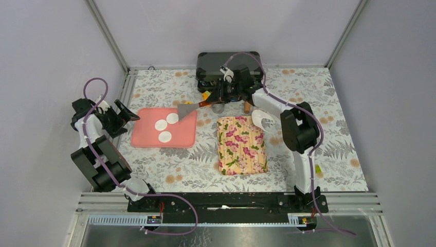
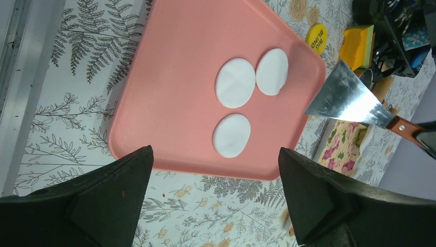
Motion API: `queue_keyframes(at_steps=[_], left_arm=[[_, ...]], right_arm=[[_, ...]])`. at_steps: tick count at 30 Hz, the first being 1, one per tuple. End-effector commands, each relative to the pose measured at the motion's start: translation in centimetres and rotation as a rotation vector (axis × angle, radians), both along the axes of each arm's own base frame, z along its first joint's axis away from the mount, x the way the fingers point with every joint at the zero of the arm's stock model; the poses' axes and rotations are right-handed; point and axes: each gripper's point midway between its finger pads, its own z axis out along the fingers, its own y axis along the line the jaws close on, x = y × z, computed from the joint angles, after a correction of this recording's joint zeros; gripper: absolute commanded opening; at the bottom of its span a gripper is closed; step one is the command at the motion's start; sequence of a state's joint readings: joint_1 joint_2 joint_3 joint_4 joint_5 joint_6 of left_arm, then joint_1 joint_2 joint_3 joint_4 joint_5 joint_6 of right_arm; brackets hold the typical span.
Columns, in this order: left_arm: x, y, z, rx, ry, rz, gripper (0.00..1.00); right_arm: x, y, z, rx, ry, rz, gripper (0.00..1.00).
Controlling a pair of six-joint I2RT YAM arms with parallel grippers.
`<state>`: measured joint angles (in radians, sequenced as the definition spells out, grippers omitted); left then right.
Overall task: Roll out the dumpling wrappers from the dough
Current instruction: Place the dumpling wrapper on the plate, then place the spatula at the center of the board.
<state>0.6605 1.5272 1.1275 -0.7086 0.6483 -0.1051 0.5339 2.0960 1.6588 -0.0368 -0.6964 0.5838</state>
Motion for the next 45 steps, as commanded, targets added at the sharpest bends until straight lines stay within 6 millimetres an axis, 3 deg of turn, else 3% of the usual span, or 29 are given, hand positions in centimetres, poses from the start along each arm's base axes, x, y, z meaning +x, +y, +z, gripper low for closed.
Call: queue_keyframes(at_steps=[1, 4, 6, 9, 11, 14, 15, 19, 24, 27, 31, 34, 40, 45], left_arm=[[0.4, 0.2, 0.7, 0.003, -0.048, -0.011, 0.99], [0.4, 0.2, 0.7, 0.002, -0.047, -0.011, 0.99], [0.4, 0.1, 0.8, 0.003, -0.049, -0.013, 0.99], [0.3, 0.1, 1.1, 0.011, -0.062, -0.018, 0.99], [0.3, 0.0, 1.4, 0.014, -0.069, -0.022, 0.99], [0.3, -0.2, 1.6, 0.020, -0.079, -0.026, 0.99], [0.3, -0.3, 1.8, 0.019, -0.085, -0.030, 0.99], [0.2, -0.5, 2.5, 0.031, -0.105, -0.043, 0.99], [0.1, -1.3, 3.7, 0.095, -0.118, -0.082, 0.99], [0.1, -2.8, 4.8, 0.130, -0.135, -0.143, 0.99], [-0.3, -5.2, 6.4, 0.164, -0.157, -0.263, 0.99], [-0.9, -6.4, 7.3, 0.203, -0.177, -0.340, 0.99], [-3.4, -7.7, 7.1, 0.254, -0.188, -0.420, 0.99], [-4.9, -9.1, 6.4, 0.247, -0.199, -0.457, 0.99]], right_arm=[[1.0, 0.7, -0.2, 0.148, 0.163, -0.004, 0.00], [1.0, 0.7, -0.8, 0.147, 0.188, -0.006, 0.00], [0.6, 0.3, 0.4, 0.144, 0.142, 0.015, 0.00], [-0.4, -1.7, 2.8, 0.098, 0.022, 0.038, 0.00], [-1.6, -4.0, 3.3, 0.047, 0.006, 0.046, 0.00], [-2.6, -9.2, 4.2, 0.060, 0.019, 0.023, 0.00], [-3.2, -11.3, 3.4, 0.060, 0.052, -0.001, 0.00], [-4.0, -20.1, 3.4, 0.076, 0.056, -0.147, 0.00], [-4.7, -31.3, 4.4, 0.069, -0.043, -0.424, 0.00], [-5.1, -37.6, 4.4, 0.050, -0.072, -0.628, 0.00], [-5.6, -45.3, 2.9, -0.001, -0.089, -0.923, 0.00], [-5.9, -49.2, 1.1, -0.022, -0.093, -1.083, 0.00], [-6.3, -50.5, -1.6, -0.029, -0.017, -1.158, 0.00], [-6.8, -51.2, -3.6, -0.093, 0.045, -1.175, 0.38]])
